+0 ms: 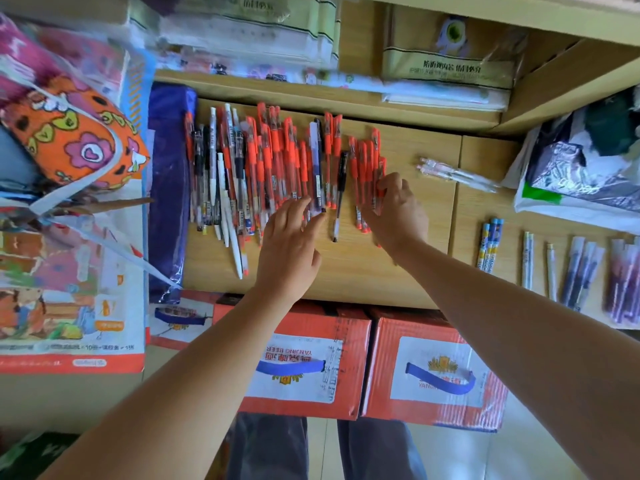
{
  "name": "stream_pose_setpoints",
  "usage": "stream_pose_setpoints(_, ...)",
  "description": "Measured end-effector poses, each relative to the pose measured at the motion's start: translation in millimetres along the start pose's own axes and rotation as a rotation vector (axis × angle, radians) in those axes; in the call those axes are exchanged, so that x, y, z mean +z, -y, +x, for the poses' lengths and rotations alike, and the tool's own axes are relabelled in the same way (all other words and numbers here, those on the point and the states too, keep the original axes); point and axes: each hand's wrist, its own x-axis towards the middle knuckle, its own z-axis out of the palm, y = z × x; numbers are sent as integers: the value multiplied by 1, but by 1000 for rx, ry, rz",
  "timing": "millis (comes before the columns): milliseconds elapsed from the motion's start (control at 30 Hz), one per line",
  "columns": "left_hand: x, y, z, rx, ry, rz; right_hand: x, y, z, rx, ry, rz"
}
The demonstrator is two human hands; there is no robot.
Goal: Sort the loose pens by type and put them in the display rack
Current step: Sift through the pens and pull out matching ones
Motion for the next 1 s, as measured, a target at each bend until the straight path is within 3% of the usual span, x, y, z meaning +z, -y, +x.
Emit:
stream_pose_setpoints(200, -5, 9, 2, -63, -63, 14, 4, 8, -1, -137, -2, 86)
stream_pose_setpoints(433, -14, 24, -1, -113, -45, 18, 19, 37, -3, -34, 183, -122)
stream_pose_setpoints(667, -22, 33, -5, -159, -107, -13, 3, 37, -1, 63, 149, 263)
stream_pose_setpoints(800, -30, 40, -5, -171, -143, -17, -2, 53, 9, 30, 149, 324)
stream_pose_setpoints(1000, -27, 55, -8, -177, -66, -30, 22, 70, 21, 38, 114, 126)
